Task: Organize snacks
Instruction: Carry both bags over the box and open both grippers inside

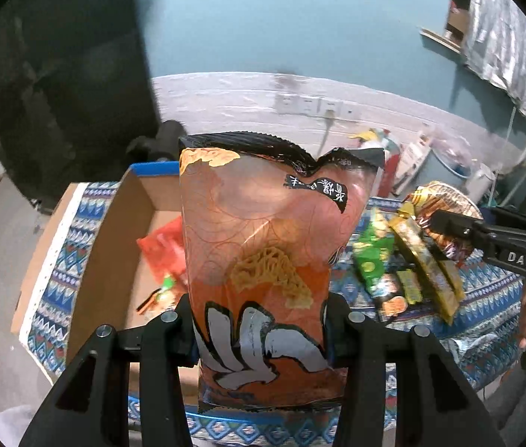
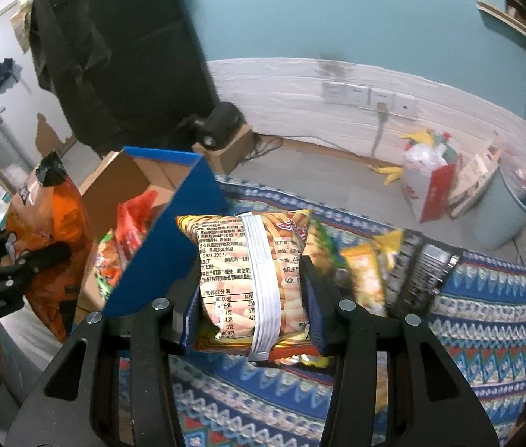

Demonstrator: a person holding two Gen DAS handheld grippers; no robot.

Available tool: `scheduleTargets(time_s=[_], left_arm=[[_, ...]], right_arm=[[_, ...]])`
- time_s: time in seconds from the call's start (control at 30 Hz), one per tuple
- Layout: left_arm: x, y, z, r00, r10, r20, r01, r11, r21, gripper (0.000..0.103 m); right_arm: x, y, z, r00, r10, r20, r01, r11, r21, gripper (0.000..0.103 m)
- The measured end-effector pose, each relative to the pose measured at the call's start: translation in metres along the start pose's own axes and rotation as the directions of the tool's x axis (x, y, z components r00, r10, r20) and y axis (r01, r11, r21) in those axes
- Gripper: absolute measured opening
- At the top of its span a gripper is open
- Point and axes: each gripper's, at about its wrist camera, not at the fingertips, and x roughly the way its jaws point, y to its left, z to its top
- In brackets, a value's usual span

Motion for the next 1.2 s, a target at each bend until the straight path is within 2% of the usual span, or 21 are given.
scheduleTargets(time_s=[0.27, 0.47, 0.6, 0.67, 0.73, 0.9, 1.2], left_arm=[[0.016, 0.046, -0.005, 0.997, 0.057, -0.042, -0.060, 0.996, -0.068, 0.047], [0.038, 0.077, -0.011, 0.990, 0.098, -0.105, -0.112, 0.985, -0.131, 0.048], [0.054, 0.089, -0.017, 0.983, 0.099, -0.157, -0.126, 0.977, -0.170, 0.048], [0.059, 0.092, -0.019, 0.977, 0.119, -0.175, -0.148, 0.976, -0.163, 0.051], [0.063, 0.091, -0.021, 0.969, 0.151, -0.196, -0.182, 0.972, -0.150, 0.063], [0.053, 0.094, -0.021, 0.966, 0.193, -0.172, -0.219, 0.964, -0.149, 0.078], [0.035, 0.108, -0.028, 0.967, 0.202, -0.158, -0.228, 0.959, -0.168, 0.079]], right_arm=[[0.020, 0.036, 0.016, 0.999, 0.041, -0.008, -0.041, 0.998, -0.040, 0.046], [0.040, 0.063, 0.023, 0.997, 0.070, -0.027, -0.072, 0.995, -0.069, 0.046], [0.051, 0.079, 0.027, 0.995, 0.093, -0.040, -0.096, 0.992, -0.083, 0.046], [0.055, 0.086, 0.028, 0.994, 0.103, -0.045, -0.107, 0.990, -0.091, 0.046], [0.058, 0.093, 0.029, 0.993, 0.111, -0.048, -0.115, 0.988, -0.100, 0.046], [0.065, 0.114, 0.034, 0.989, 0.136, -0.053, -0.142, 0.983, -0.116, 0.046], [0.093, 0.150, 0.043, 0.983, 0.165, -0.081, -0.175, 0.973, -0.151, 0.046]])
